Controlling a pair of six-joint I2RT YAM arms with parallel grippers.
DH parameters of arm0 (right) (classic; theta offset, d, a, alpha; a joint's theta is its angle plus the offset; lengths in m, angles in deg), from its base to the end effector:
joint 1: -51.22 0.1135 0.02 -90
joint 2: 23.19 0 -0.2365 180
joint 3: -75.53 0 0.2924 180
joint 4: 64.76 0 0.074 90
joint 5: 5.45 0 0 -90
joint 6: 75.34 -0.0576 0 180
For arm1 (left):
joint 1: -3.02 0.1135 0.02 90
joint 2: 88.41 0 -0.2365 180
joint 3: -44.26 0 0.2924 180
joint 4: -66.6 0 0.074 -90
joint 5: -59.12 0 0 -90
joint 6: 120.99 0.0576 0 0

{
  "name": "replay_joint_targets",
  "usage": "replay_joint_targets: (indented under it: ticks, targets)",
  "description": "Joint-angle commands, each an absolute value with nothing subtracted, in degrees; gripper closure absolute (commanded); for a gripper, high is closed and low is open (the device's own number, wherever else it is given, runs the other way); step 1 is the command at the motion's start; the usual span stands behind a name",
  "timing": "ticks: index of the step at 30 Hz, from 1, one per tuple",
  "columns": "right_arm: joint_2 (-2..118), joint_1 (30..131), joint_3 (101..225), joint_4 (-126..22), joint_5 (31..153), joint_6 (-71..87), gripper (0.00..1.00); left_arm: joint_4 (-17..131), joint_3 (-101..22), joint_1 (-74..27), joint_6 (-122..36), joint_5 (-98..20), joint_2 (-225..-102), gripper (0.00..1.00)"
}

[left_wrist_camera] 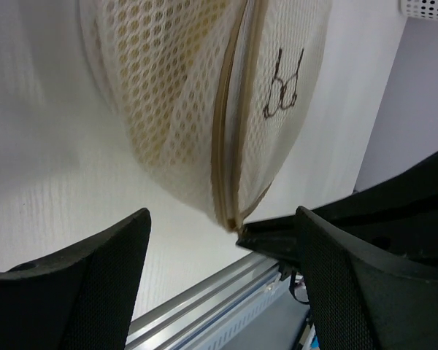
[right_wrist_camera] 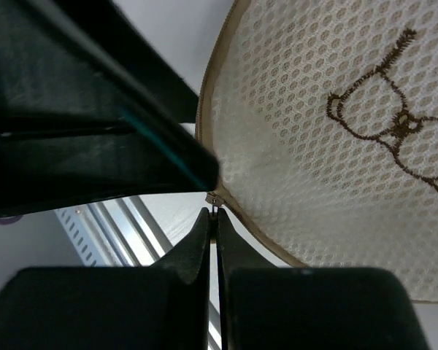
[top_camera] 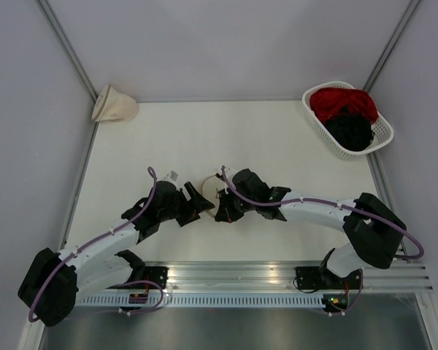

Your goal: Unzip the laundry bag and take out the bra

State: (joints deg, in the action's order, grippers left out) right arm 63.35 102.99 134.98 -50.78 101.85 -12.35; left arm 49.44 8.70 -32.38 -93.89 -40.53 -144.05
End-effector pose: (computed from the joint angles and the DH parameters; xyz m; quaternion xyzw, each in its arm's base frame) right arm 0.2114 0.2960 0.1317 -0.2538 0.8656 0.3656 0.2296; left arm 0.2106 -0.1615 0.1292 -0.1759 0.8760 -0.3842 0.2326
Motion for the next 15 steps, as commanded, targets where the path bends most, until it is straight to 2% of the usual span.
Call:
replay_joint_targets:
  ticks: [1,7,10,14,15]
  targets:
    - [64.3,104.9,137.5,-55.2,107.8,-12.0,1.0,57.7,7.7,-32.5,-99.0,-41.6,-147.4,0.16]
    - [63.5,106.4,136.9,-54.1,106.3,-11.4,1.0,64.3,5.3,-33.3,-99.4,-40.8,-154.5,0.18]
    - [62.7,106.5,137.0,-53.4,105.0,-11.2,1.0,64.2,3.5,-34.3,-98.6,-41.2,-157.6,0.26]
    - [62.1,106.5,137.6,-50.9,102.9,-10.7,1.0,65.4,5.1,-34.3,-98.8,-39.1,-158.5,0.48]
    - [62.1,106.5,137.6,-50.5,102.4,-10.5,0.99,65.5,5.3,-34.3,-98.9,-38.6,-158.5,0.61]
